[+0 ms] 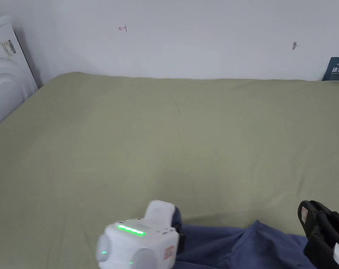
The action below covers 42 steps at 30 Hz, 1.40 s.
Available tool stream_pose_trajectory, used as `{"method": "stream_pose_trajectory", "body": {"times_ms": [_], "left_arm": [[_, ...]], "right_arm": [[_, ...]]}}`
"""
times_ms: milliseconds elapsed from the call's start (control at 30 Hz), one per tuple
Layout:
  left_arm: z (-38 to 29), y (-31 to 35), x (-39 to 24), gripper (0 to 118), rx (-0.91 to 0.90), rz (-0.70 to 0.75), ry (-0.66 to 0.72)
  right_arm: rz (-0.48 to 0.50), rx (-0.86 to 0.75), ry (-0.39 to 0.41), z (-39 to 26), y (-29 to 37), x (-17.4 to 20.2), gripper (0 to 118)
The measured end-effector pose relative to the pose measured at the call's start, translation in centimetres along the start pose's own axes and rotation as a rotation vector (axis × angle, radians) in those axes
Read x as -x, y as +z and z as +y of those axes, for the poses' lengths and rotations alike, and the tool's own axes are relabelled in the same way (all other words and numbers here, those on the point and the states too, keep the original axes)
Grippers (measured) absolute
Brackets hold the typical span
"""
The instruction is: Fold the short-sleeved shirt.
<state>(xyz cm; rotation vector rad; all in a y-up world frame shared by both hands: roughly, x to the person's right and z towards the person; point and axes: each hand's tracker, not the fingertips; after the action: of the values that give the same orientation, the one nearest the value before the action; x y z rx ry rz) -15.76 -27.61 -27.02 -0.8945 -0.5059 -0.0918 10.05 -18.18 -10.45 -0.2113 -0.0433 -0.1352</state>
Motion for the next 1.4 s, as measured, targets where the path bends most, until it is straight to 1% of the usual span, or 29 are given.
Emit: {"method": "stream_pose_trajectory", "body": {"times_ms": [67,100,133,167,200,233,267,300,367,433,500,533,567,600,633,667,700,833,867,967,1033,1067,1100,1167,1233,1333,1400], "left_arm": [[-0.9,-3.3,-1.9,3,0.049,0.057,-0.069],[-1.3,-4.5,-2.3,4,0.076,0.049,-0.092],[-1.7,-5.4,-2.3,5,0.113,0.029,-0.074],[-2.0,-5.9,-2.1,14,0.120,0.006,-0.035],[-2.1,-5.9,-1.7,48,0.122,-0.024,-0.004],[-2.0,-5.6,-1.2,74,0.132,-0.068,0.016],[-1.9,-4.9,-0.9,87,0.115,-0.119,0.037],[-1.7,-3.7,-0.7,90,0.065,-0.136,0.026],[-0.8,0.2,0.1,90,-0.059,-0.141,0.020],[-0.8,3.4,2.1,91,-0.158,-0.162,0.097],[-1.1,5.6,4.2,93,-0.237,-0.164,0.221],[-1.6,5.8,5.6,91,-0.246,-0.149,0.296],[-2.1,5.5,6.8,87,-0.243,-0.152,0.357],[-2.3,4.9,7.5,66,-0.225,-0.167,0.381],[-2.8,4.1,8.0,36,-0.197,-0.176,0.402],[-3.2,3.1,7.8,10,-0.152,-0.170,0.406],[-3.6,2.3,7.4,8,-0.128,-0.173,0.400],[-5.2,-2.7,3.6,8,-0.045,-0.377,0.439],[-5.6,-3.9,2.1,8,-0.029,-0.405,0.439],[-5.9,-7.1,-1.4,8,0.041,-0.382,0.375],[-5.6,-7.8,-2.8,8,0.082,-0.374,0.317],[-5.3,-7.8,-3.3,8,0.101,-0.354,0.278],[-4.8,-6.7,-3.5,8,0.080,-0.319,0.239],[-4.0,-3.6,-3.0,8,-0.002,-0.318,0.193],[-3.2,-1.2,-2.4,8,-0.047,-0.305,0.176],[-2.9,0.5,-0.6,8,-0.036,-0.272,0.182],[-3.2,1.3,0.5,8,-0.027,-0.299,0.190]], "right_arm": [[0.000,0.007,-0.018,-0.6,0.4,-0.7,14],[-0.003,0.007,-0.025,-0.9,0.6,-0.9,15],[-0.011,0.007,-0.033,-1.1,0.8,-1.2,14],[-0.015,0.010,-0.036,-1.3,0.9,-1.5,15],[-0.018,0.012,-0.037,-1.4,0.9,-1.8,15],[-0.021,0.015,-0.038,-1.4,1.0,-2.0,15],[-0.025,0.017,-0.037,-1.4,1.0,-2.2,15],[-0.027,0.016,-0.037,-1.3,1.1,-2.4,15],[-0.025,0.020,-0.038,-1.1,1.2,-2.7,15],[-0.019,0.026,-0.040,-0.8,1.2,-2.8,15],[-0.019,0.021,-0.032,-0.8,1.2,-2.7,15],[-0.017,0.022,-0.030,-0.7,1.1,-2.6,15],[-0.016,0.025,-0.031,-0.7,0.9,-2.6,15],[-0.013,0.029,-0.035,-0.7,0.8,-2.5,15],[-0.008,0.035,-0.042,-0.7,0.6,-2.4,15],[-0.006,0.041,-0.049,-0.7,0.5,-2.3,15],[-0.004,0.044,-0.055,-0.8,0.5,-2.2,15],[-0.002,0.058,-0.068,-1.1,0.4,-2.1,15],[-0.004,0.064,-0.065,-1.2,0.4,-2.2,15],[-0.012,0.076,-0.062,-1.4,0.5,-2.7,15],[-0.020,0.078,-0.059,-1.3,0.6,-3.1,15],[-0.024,0.080,-0.057,-1.3,0.6,-3.2,15],[-0.028,0.082,-0.054,-1.2,0.6,-3.3,15],[-0.028,0.077,-0.051,-0.9,0.7,-3.4,15],[-0.025,0.066,-0.053,-0.8,0.7,-3.3,15],[-0.012,0.063,-0.064,-0.9,0.2,-2.8,15],[-0.001,0.067,-0.064,-1.1,-0.1,-2.2,15]]}}
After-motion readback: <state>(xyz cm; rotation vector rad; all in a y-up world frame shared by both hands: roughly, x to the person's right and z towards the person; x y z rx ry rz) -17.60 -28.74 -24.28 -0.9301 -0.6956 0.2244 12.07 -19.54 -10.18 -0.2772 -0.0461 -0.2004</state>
